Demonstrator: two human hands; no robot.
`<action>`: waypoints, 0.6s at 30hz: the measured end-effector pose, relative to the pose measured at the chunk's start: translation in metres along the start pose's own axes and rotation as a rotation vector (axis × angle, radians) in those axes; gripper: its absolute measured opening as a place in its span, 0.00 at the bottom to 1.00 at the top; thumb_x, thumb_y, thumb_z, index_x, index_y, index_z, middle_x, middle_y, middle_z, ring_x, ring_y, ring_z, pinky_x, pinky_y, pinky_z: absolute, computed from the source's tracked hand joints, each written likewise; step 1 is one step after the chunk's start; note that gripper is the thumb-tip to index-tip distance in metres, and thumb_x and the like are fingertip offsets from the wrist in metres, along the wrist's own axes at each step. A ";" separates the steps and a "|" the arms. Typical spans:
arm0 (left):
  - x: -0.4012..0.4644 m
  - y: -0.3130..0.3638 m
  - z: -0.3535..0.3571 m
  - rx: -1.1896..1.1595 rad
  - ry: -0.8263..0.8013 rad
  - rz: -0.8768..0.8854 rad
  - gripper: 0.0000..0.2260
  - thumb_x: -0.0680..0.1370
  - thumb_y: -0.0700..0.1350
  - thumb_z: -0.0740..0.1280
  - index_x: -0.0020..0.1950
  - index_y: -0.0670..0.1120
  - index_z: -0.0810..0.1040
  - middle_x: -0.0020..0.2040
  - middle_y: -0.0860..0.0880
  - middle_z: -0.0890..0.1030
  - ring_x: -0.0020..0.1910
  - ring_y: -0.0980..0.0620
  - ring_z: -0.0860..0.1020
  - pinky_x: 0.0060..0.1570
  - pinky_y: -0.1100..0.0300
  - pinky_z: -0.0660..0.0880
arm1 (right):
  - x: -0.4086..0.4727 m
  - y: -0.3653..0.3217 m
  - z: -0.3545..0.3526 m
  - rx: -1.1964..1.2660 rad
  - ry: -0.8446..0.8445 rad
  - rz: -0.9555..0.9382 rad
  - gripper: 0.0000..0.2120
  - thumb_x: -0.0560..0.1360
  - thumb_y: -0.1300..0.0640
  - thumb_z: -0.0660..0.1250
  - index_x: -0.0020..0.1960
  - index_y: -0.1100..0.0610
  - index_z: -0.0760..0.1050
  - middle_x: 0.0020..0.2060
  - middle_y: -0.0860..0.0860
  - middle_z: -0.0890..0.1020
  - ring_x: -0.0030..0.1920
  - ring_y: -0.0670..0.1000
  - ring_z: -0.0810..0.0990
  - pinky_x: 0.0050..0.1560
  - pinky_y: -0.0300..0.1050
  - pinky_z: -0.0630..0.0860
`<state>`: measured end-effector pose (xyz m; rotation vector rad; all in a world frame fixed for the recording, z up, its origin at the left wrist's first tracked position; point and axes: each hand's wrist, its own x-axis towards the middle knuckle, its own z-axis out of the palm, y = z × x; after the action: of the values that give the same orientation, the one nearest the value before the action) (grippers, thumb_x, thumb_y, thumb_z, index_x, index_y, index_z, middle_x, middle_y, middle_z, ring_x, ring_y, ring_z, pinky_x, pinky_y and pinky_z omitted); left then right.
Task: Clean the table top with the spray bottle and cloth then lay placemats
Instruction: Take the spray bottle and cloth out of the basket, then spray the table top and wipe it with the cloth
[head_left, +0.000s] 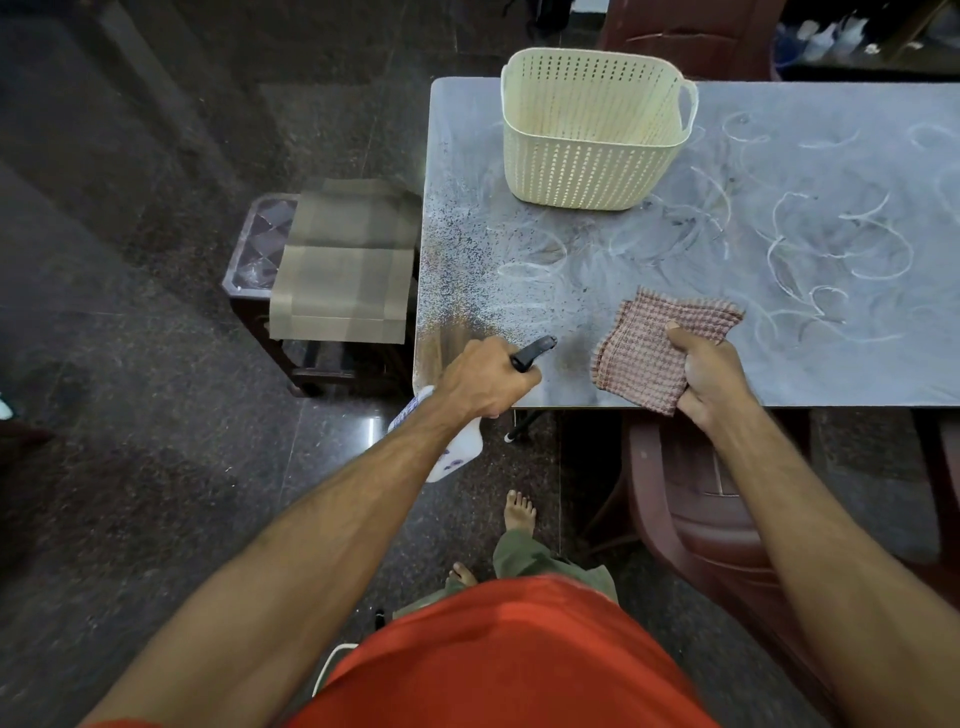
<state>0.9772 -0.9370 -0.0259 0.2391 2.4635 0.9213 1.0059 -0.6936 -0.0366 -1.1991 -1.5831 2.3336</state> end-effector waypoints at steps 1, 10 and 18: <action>0.004 0.003 0.001 -0.001 -0.004 0.008 0.15 0.75 0.52 0.66 0.31 0.48 0.69 0.26 0.49 0.76 0.27 0.45 0.80 0.38 0.48 0.82 | 0.002 -0.003 -0.003 -0.001 0.012 -0.004 0.04 0.79 0.66 0.64 0.50 0.61 0.77 0.46 0.56 0.84 0.43 0.52 0.85 0.35 0.47 0.83; 0.043 0.012 -0.009 -0.130 0.062 -0.083 0.12 0.80 0.53 0.66 0.41 0.48 0.74 0.30 0.48 0.76 0.27 0.49 0.77 0.34 0.56 0.79 | 0.029 -0.023 -0.023 0.006 0.076 -0.010 0.04 0.79 0.65 0.65 0.49 0.61 0.78 0.43 0.54 0.85 0.41 0.51 0.86 0.34 0.45 0.82; 0.081 0.014 -0.045 -0.243 0.200 -0.193 0.11 0.79 0.48 0.68 0.47 0.40 0.81 0.35 0.46 0.82 0.18 0.59 0.75 0.21 0.68 0.72 | 0.061 -0.029 -0.023 -0.110 0.100 -0.042 0.04 0.79 0.65 0.64 0.49 0.60 0.77 0.45 0.53 0.84 0.46 0.53 0.85 0.42 0.48 0.83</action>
<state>0.8844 -0.9254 -0.0192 -0.1792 2.4663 1.1937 0.9685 -0.6341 -0.0502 -1.2696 -1.7045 2.1507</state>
